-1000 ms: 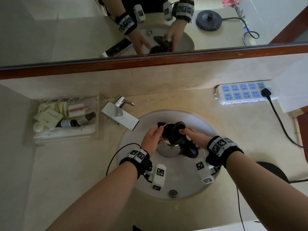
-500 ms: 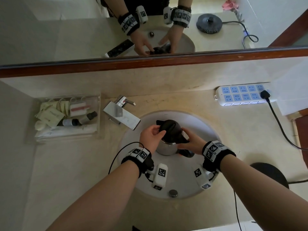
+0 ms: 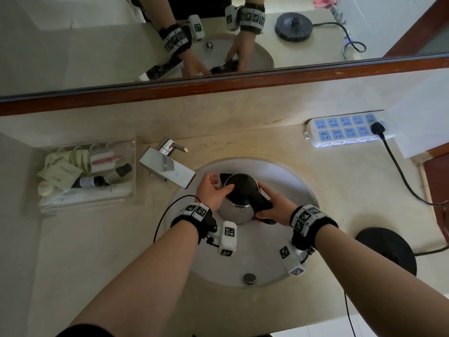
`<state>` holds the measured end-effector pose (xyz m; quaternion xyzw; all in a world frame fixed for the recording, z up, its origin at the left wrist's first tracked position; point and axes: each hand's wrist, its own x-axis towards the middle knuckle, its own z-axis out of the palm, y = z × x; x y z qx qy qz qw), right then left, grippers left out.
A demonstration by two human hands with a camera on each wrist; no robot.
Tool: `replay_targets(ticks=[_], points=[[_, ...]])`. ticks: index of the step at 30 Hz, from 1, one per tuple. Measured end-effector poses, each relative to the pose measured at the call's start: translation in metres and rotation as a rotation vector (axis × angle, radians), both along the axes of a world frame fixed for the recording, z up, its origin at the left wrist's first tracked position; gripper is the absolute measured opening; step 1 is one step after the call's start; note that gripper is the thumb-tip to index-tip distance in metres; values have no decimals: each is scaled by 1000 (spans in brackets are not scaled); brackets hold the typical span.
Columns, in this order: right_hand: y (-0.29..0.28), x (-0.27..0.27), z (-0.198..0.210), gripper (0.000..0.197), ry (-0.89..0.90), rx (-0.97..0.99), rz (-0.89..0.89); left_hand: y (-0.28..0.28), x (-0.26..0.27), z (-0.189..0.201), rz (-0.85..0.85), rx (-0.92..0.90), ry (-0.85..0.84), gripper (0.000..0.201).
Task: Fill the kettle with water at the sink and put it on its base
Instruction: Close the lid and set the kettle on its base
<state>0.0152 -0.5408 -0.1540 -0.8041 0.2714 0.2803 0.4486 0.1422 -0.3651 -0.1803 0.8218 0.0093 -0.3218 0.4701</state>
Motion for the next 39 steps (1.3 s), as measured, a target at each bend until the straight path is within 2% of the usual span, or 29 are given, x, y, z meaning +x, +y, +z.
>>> replay_targets(ticks=[2, 4, 6, 10, 12, 14, 18, 21, 29, 30, 33, 35, 37, 39], points=[[4, -2, -2, 81, 31, -18, -73, -2, 3, -4, -15, -37, 73, 63], [10, -4, -5, 57, 62, -75, -152, -3, 6, -6, -32, -54, 104, 60], [13, -4, -8, 38, 89, -151, -145, -3, 9, -7, -55, -52, 135, 63], [18, -2, -13, 10, 103, -112, -171, -1, 12, -18, -115, -92, 260, 88], [19, -4, -18, 7, 63, -112, -209, -2, 11, -39, -97, -119, 281, 95], [22, -8, -21, 10, 15, -126, -247, -2, 6, -44, -61, -139, 272, 95], [23, -24, -21, 14, -58, -183, -269, -2, -9, -16, -53, -203, 232, 79], [21, -36, -7, 13, -82, -173, -279, -2, -19, 0, -56, -268, 205, 70], [13, -68, 43, 18, -185, -131, -457, -17, -34, 56, -124, -385, 166, 86], [11, -71, 51, 20, -211, -135, -475, -19, -35, 65, -144, -411, 158, 80], [8, -83, 76, 19, -290, -140, -543, -28, -41, 97, -237, -482, 106, 44], [4, -92, 95, 20, -355, -133, -574, -34, -47, 115, -264, -521, 74, 42], [-1, -103, 114, 8, -393, -137, -588, -42, -56, 132, -275, -552, 34, 44], [-10, -118, 131, 10, -422, -156, -599, -54, -70, 147, -274, -578, 9, 36]])
